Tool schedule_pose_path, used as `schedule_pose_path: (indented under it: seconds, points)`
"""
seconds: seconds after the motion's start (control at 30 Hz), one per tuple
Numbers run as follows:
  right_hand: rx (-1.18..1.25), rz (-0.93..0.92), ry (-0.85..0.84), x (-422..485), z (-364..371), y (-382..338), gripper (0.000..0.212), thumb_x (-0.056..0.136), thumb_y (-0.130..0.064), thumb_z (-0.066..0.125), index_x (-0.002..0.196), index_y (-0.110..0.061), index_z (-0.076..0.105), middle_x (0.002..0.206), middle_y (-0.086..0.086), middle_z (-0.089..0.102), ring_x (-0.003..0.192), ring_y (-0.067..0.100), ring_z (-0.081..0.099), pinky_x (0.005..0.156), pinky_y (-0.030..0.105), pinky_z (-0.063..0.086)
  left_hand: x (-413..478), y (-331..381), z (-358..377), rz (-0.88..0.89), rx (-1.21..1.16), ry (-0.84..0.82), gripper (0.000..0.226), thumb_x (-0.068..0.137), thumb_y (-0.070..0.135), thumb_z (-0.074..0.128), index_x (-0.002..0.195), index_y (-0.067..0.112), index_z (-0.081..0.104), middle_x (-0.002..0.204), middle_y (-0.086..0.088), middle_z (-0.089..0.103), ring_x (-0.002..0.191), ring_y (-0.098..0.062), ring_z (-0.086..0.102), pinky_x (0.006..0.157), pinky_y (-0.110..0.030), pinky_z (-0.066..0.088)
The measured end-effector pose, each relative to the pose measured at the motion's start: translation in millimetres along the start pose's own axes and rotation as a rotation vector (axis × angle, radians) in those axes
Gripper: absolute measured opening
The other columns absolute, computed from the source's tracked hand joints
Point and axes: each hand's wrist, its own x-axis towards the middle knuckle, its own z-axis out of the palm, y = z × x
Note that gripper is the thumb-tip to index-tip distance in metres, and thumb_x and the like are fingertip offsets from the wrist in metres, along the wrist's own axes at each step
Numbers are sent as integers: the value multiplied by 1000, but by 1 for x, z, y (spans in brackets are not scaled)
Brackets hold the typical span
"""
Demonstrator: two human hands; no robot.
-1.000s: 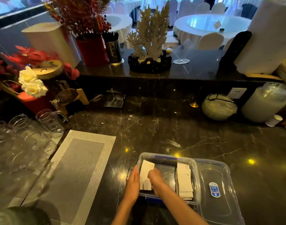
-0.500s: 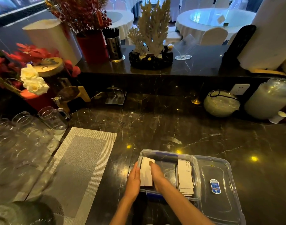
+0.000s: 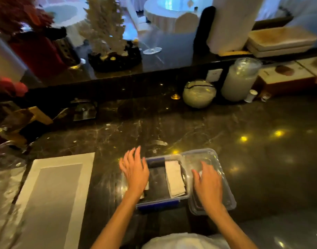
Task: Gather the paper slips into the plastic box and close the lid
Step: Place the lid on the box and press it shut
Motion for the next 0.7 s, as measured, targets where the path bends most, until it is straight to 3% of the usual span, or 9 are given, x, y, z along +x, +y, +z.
schedule_pose_path:
  seconds: [0.07,0.17,0.3,0.4,0.47,0.57,0.63,0.7]
  points:
    - [-199,88,17,0,-16,33,48,91,-40,63,129,-12,54,117,12,63,107,29,60,90,41,48,24,38,20,136,119,-69,48,97,27,49,144,22,44,151,-7,41,145,-26,27,120,-52,7]
    - [-430,252,-82,-12,-30,75,68,86,-53,63,135,-9,46,123,12,59,117,30,55,97,38,43,46,93,61,354,323,-284,49,96,39,46,143,24,44,149,-5,43,144,-28,26,119,-56,2]
    - [-430,405,-160,-34,-31,114,71,86,-61,59,133,-12,44,125,10,59,117,29,57,94,39,46,48,135,111,546,531,-548,47,95,42,46,136,19,49,139,-7,53,138,-30,35,118,-62,-3]
    - [-200,554,-216,-40,-27,133,69,88,-59,58,133,-10,43,129,14,61,120,33,59,91,39,48,46,150,134,442,604,-738,44,96,37,44,135,17,49,140,-11,51,136,-31,39,118,-63,3]
    - [42,646,-273,-39,-27,142,69,88,-54,62,137,-10,42,130,13,63,121,32,59,95,38,47,44,156,142,381,593,-817,46,96,36,46,138,15,48,143,-14,45,136,-33,40,117,-58,17]
    - [410,764,-279,-34,-29,151,70,88,-41,68,143,-11,38,126,12,64,112,32,63,97,41,50,44,164,148,367,553,-836,48,96,35,51,138,12,45,143,-17,42,133,-37,41,112,-49,33]
    - [551,810,-237,-31,-28,155,66,88,-35,70,142,-10,41,117,12,65,96,27,62,96,45,50,46,168,148,353,501,-837,49,95,35,54,137,10,45,141,-18,43,131,-38,42,109,-48,36]
    - [619,806,-159,-25,-30,161,62,88,-32,71,140,-11,45,116,15,67,93,21,59,97,47,50,46,174,148,316,397,-831,48,95,33,56,133,7,46,140,-19,43,131,-38,42,108,-49,38]
